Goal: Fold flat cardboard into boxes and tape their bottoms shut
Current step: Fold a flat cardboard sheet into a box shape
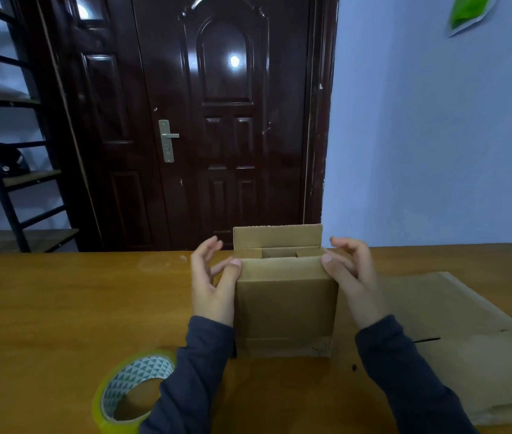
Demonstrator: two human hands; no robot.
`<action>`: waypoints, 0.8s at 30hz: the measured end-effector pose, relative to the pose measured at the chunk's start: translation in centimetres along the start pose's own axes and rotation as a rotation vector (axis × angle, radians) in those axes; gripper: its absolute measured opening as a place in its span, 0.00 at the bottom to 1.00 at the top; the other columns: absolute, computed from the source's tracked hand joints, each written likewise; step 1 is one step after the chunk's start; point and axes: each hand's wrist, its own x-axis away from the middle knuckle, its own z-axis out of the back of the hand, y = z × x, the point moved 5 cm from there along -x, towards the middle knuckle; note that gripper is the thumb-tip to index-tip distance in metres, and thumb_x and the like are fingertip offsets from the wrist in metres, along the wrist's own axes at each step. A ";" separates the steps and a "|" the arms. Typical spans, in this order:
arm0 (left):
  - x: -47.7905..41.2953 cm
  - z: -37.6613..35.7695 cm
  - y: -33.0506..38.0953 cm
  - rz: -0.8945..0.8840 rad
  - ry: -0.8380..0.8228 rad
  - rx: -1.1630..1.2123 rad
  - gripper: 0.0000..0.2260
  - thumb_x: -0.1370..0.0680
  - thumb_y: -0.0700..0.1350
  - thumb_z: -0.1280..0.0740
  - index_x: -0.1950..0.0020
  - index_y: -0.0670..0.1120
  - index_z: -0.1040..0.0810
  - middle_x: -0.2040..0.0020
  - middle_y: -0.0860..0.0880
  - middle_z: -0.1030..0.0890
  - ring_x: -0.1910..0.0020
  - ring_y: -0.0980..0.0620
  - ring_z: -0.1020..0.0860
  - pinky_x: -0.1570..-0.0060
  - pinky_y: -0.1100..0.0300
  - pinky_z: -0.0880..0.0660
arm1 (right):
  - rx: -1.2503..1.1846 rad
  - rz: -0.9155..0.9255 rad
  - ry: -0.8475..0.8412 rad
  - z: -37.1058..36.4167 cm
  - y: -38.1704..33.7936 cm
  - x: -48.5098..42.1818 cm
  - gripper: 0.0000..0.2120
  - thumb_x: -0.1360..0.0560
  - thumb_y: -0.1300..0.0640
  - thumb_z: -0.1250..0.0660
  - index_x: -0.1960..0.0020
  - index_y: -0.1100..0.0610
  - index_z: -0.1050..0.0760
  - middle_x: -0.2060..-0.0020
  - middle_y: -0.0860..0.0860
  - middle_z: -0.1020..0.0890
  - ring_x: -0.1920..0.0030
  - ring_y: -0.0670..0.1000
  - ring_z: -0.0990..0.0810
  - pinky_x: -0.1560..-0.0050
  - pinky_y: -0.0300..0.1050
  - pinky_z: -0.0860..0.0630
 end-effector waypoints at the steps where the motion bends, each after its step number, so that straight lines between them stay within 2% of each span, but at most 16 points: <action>1: -0.1 0.0 -0.1 0.002 -0.015 -0.006 0.22 0.22 0.37 0.36 0.31 0.53 0.34 0.35 0.56 0.29 0.47 0.66 0.23 0.46 0.65 0.28 | -0.032 -0.014 -0.015 0.0 0.0 0.0 0.26 0.31 0.45 0.36 0.34 0.48 0.34 0.36 0.42 0.29 0.41 0.37 0.26 0.42 0.37 0.28; 2: -0.1 -0.2 -0.1 0.007 -0.045 -0.008 0.24 0.21 0.37 0.38 0.28 0.53 0.37 0.32 0.56 0.32 0.42 0.63 0.25 0.44 0.64 0.29 | -0.071 -0.026 -0.042 -0.1 0.1 0.0 0.30 0.30 0.47 0.36 0.29 0.48 0.37 0.34 0.40 0.30 0.39 0.37 0.28 0.41 0.36 0.29; 4: -0.2 -0.7 -0.1 0.041 -0.133 0.024 0.26 0.20 0.35 0.42 0.25 0.53 0.41 0.29 0.55 0.34 0.35 0.60 0.28 0.43 0.67 0.29 | -0.169 -0.045 -0.113 -0.7 0.1 0.0 0.29 0.25 0.52 0.37 0.26 0.43 0.42 0.31 0.38 0.32 0.35 0.36 0.31 0.36 0.38 0.33; 7: -0.4 -1.0 -0.2 0.121 -0.226 0.086 0.25 0.19 0.34 0.44 0.24 0.52 0.40 0.33 0.55 0.31 0.45 0.69 0.25 0.55 0.76 0.27 | -0.208 -0.045 -0.143 -1.0 0.0 0.0 0.26 0.20 0.59 0.41 0.28 0.36 0.41 0.31 0.39 0.32 0.33 0.38 0.33 0.33 0.41 0.37; 10: -0.5 -0.8 0.3 0.084 -0.262 0.033 0.22 0.20 0.36 0.42 0.29 0.54 0.31 0.35 0.57 0.28 0.45 0.70 0.27 0.53 0.77 0.28 | -0.158 -0.007 -0.128 -0.7 -0.3 -0.1 0.26 0.24 0.53 0.39 0.30 0.33 0.37 0.33 0.40 0.29 0.34 0.40 0.31 0.34 0.43 0.35; 12: -0.4 -0.7 0.3 0.076 -0.276 0.030 0.16 0.21 0.38 0.40 0.36 0.52 0.24 0.40 0.58 0.24 0.48 0.71 0.25 0.52 0.74 0.27 | -0.106 0.019 -0.141 -0.6 -0.4 -0.1 0.21 0.25 0.51 0.41 0.34 0.36 0.29 0.35 0.39 0.26 0.34 0.40 0.30 0.33 0.46 0.35; 15: -0.3 -0.5 0.0 0.106 -0.260 0.032 0.12 0.27 0.47 0.36 0.46 0.49 0.19 0.39 0.56 0.22 0.42 0.62 0.24 0.47 0.64 0.28 | -0.036 0.028 -0.119 -0.6 -0.2 0.1 0.15 0.25 0.48 0.42 0.46 0.44 0.19 0.40 0.39 0.23 0.38 0.38 0.28 0.34 0.46 0.34; 16: -0.3 -0.5 0.0 0.112 -0.248 0.032 0.13 0.28 0.49 0.36 0.48 0.47 0.18 0.38 0.55 0.23 0.41 0.61 0.25 0.46 0.63 0.28 | -0.027 0.017 -0.104 -0.6 -0.1 0.1 0.15 0.25 0.47 0.42 0.48 0.45 0.18 0.40 0.39 0.23 0.39 0.37 0.28 0.36 0.44 0.33; 20: 0.0 -0.5 0.2 0.076 -0.207 -0.012 0.13 0.29 0.49 0.35 0.50 0.44 0.18 0.42 0.52 0.21 0.45 0.65 0.24 0.54 0.75 0.29 | -0.015 0.006 -0.045 -0.8 -0.2 0.3 0.15 0.27 0.46 0.42 0.52 0.49 0.18 0.41 0.40 0.23 0.42 0.35 0.28 0.43 0.37 0.34; 24: -0.2 -0.5 0.0 0.077 -0.204 -0.009 0.10 0.31 0.47 0.34 0.54 0.43 0.19 0.46 0.51 0.19 0.45 0.60 0.23 0.52 0.69 0.30 | -0.032 0.012 -0.013 -1.1 -0.5 0.6 0.13 0.25 0.50 0.42 0.53 0.52 0.19 0.41 0.40 0.23 0.42 0.35 0.28 0.47 0.34 0.35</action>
